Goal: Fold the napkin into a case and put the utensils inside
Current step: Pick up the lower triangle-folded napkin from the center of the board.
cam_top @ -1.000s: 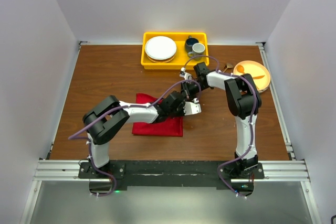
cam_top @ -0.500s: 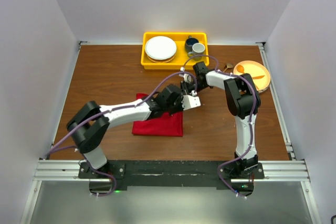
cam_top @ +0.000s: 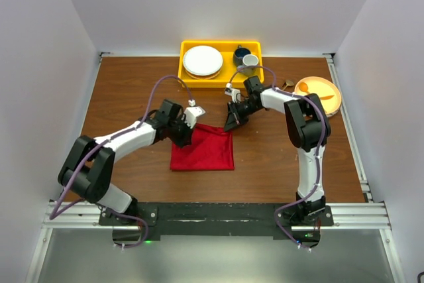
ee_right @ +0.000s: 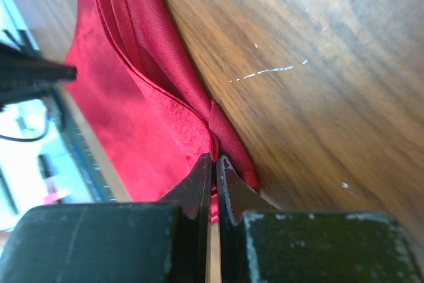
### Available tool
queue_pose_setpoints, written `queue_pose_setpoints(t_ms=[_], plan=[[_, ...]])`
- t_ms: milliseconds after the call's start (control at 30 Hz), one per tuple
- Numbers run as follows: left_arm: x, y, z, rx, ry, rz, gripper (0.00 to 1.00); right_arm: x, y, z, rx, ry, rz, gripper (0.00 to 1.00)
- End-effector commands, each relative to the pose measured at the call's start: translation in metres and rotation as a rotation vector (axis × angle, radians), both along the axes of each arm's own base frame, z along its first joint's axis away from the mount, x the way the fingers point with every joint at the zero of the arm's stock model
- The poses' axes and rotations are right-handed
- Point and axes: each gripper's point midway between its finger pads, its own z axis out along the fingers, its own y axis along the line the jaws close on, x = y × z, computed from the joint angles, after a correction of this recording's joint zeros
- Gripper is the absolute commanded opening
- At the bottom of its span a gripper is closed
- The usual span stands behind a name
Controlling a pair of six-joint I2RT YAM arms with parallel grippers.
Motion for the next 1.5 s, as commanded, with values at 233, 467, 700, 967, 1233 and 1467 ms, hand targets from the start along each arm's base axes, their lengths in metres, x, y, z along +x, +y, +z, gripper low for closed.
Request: queue_pose_setpoints(t_ms=[233, 467, 700, 967, 1233, 1467], plan=[[0.003, 0.013, -0.039, -0.093, 0.334, 0.183, 0.01, 0.002, 0.011, 0.051, -0.008, -0.413, 0.282, 0.00], [0.009, 0.025, -0.053, -0.059, 0.370, 0.268, 0.00, -0.023, 0.003, 0.055, -0.053, -0.598, 0.507, 0.00], [0.005, 0.031, -0.058, -0.040, 0.372, 0.284, 0.00, -0.040, -0.015, 0.033, -0.136, -0.673, 0.646, 0.00], [0.007, 0.031, -0.059, -0.041, 0.375, 0.287, 0.00, -0.046, -0.026, -0.003, -0.211, -0.740, 0.756, 0.00], [0.035, 0.024, 0.045, -0.283, 0.023, 0.081, 0.27, -0.043, -0.029, -0.008, -0.231, -0.777, 0.780, 0.00], [0.069, 0.053, 0.042, -0.095, -0.058, 0.149, 0.43, -0.038, -0.025, 0.001, -0.222, -0.824, 0.785, 0.00]])
